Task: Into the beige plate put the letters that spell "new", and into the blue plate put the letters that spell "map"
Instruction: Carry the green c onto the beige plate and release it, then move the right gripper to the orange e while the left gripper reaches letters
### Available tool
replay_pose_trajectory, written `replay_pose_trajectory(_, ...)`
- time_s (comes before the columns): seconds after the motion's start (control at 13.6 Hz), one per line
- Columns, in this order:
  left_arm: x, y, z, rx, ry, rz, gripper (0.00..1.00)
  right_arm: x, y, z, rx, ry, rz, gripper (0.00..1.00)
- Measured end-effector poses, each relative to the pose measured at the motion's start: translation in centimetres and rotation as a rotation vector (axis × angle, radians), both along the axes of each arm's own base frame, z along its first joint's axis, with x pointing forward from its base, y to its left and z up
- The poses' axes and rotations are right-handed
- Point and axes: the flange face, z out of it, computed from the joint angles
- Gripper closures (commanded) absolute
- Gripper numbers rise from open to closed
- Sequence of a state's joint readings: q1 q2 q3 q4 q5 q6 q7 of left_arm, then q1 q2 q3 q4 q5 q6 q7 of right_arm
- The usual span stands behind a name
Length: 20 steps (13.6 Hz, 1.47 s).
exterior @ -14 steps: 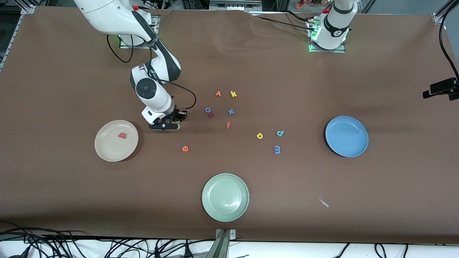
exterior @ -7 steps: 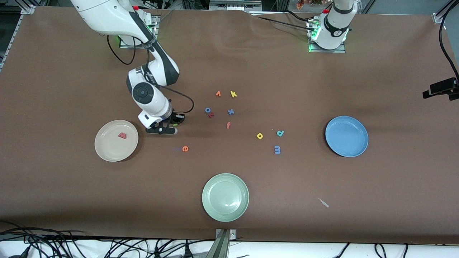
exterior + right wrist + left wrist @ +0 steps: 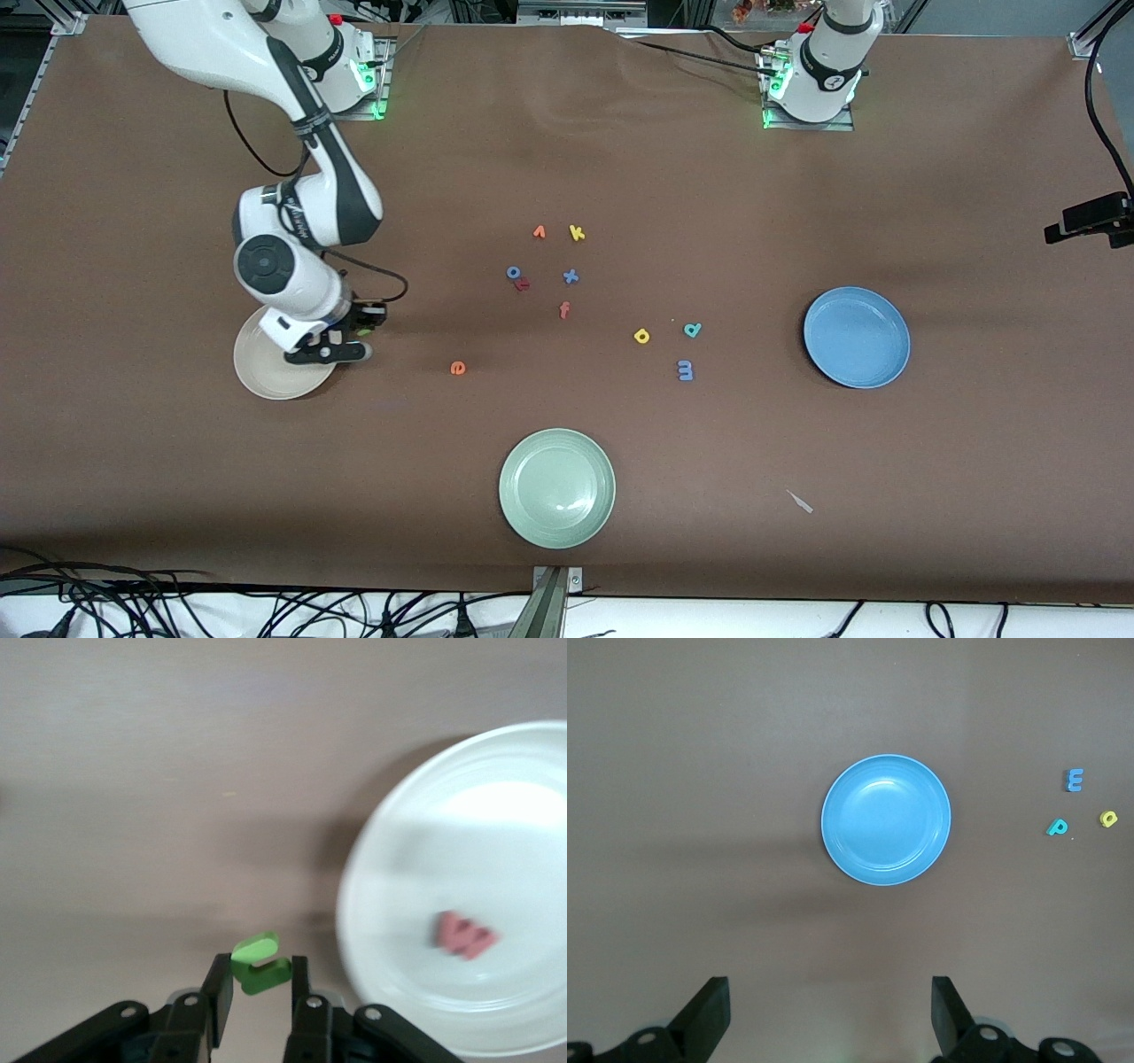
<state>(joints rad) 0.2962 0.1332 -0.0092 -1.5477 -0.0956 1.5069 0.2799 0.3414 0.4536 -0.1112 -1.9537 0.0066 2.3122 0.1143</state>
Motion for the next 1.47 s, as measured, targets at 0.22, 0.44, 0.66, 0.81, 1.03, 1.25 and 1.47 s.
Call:
replay_pose_trajectory(0.22,0.0,0.0,0.0,0.0,0.0,0.0,0.0,0.7,-3.0,0.2,-0.014,0.001,0.056,0.71)
replay_pose_trajectory(0.44,0.1,-0.3,0.0,-0.001,0.0,-0.006,0.0,1.2,-5.9,0.4,-0.021,0.001,0.092,0.7)
replay_pose_trajectory(0.66,0.3,-1.1,0.0,0.038,0.013,0.002,0.0,1.4,-7.4,0.4,-0.02,0.004,0.1,0.04)
replay_pose_trajectory(0.81,0.7,-3.0,0.1,0.076,0.025,0.023,0.0,1.4,-7.4,0.3,-0.019,0.005,0.1,0.0)
replay_pose_trajectory(1.03,0.8,-4.3,0.4,0.09,0.022,0.038,0.0,1.7,-6.9,0.7,-0.017,-0.006,0.086,0.0)
replay_pose_trajectory(1.25,0.9,-5.2,0.6,0.103,0.028,0.114,0.0,1.9,-5.8,1.1,-0.016,-0.018,0.054,0.0)
replay_pose_trajectory(1.47,1.1,-6.3,0.7,0.107,0.031,0.134,0.0,1.8,-4.8,1.2,-0.019,-0.01,0.027,0.0)
